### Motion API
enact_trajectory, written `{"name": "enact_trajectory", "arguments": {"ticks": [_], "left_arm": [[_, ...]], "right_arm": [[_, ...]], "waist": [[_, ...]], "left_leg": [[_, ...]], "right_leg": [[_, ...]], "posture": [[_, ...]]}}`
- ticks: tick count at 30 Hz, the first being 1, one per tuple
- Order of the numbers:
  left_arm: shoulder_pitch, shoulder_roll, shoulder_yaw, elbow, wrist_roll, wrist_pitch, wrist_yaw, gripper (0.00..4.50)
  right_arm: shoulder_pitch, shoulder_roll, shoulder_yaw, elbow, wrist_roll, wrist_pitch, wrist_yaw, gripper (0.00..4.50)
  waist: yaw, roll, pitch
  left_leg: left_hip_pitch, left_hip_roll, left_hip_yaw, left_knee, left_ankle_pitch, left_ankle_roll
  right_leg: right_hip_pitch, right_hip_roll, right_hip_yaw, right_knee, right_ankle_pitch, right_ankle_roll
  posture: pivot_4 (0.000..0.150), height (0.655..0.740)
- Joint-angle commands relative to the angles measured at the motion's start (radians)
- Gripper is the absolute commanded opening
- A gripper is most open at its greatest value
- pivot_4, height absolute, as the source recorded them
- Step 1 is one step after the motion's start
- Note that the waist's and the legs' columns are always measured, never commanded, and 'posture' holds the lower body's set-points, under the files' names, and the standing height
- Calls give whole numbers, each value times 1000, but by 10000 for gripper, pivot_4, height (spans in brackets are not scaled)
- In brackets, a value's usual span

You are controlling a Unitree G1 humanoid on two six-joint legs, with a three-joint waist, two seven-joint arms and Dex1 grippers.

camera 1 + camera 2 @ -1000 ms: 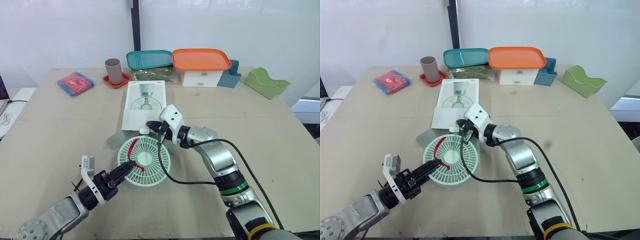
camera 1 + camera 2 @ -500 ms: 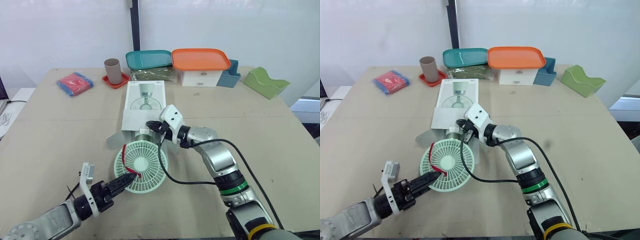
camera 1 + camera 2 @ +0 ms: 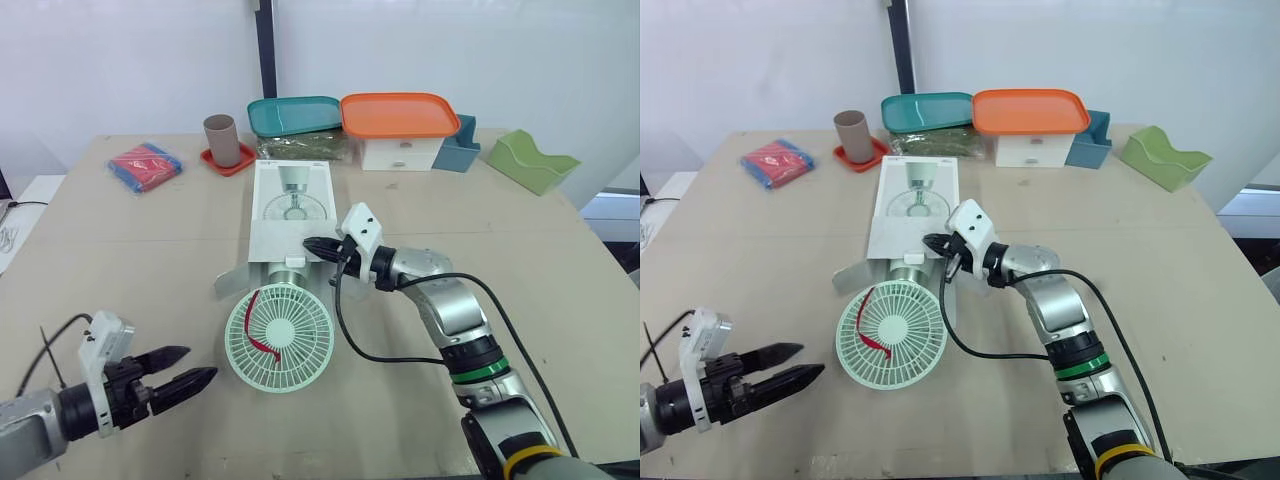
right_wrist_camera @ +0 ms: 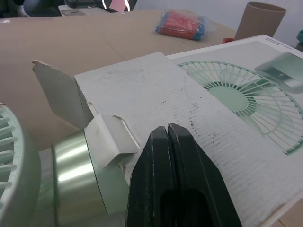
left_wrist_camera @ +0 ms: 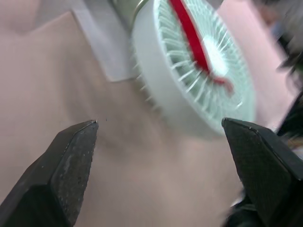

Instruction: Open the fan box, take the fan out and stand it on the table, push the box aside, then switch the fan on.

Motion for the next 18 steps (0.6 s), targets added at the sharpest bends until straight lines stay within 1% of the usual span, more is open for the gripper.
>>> {"name": "enact_trajectory", "arguments": {"ticks": [1,3,4,8,11,14,18], "left_arm": [[-3,5,-22,66,434,-367,-145,44508],[-33,-8,-32,147,597,-553,-181,44508],[-46,-18,-37,176,647,-616,-194,44508],[-126,-18,-76,305,825,-893,-245,44508],[-195,-24,-134,364,911,-1050,-261,44508],[-249,-29,-189,410,978,-1178,-262,45000],[-303,-19,-237,474,1036,-1336,-262,45000]], "right_arm": [[20,-11,-7,-52,26,-4,18,0],[26,-10,-7,-65,35,-2,23,0],[28,-11,-7,-69,38,-2,24,0],[28,-13,-16,-82,58,1,36,0],[24,-19,-39,-105,103,18,56,0],[29,-46,-76,-137,163,29,93,8209],[80,-126,-153,-210,299,65,207,25032]], "waist": [[1,0,0],[2,1,0],[3,1,0],[4,1,1],[6,1,1],[6,2,1],[6,2,2]], "left_leg": [[0,0,0,0,0,0],[-1,1,0,0,0,0],[-1,2,1,-1,0,0],[-2,6,3,-1,-1,1],[-2,8,3,0,-1,1],[-2,9,3,0,-1,1],[-2,9,3,0,-2,2]], "right_leg": [[0,0,0,-1,0,0],[1,0,-1,-3,1,-1],[1,0,-1,-5,2,-1],[1,3,-2,-9,6,-2],[0,5,-3,-9,7,-3],[0,5,-3,-9,8,-3],[0,6,-3,-9,8,-2]], "posture": [[1500,7400],[1500,7400],[1500,7400],[1500,7400],[1500,7400],[1500,7400],[1500,7400]]}}
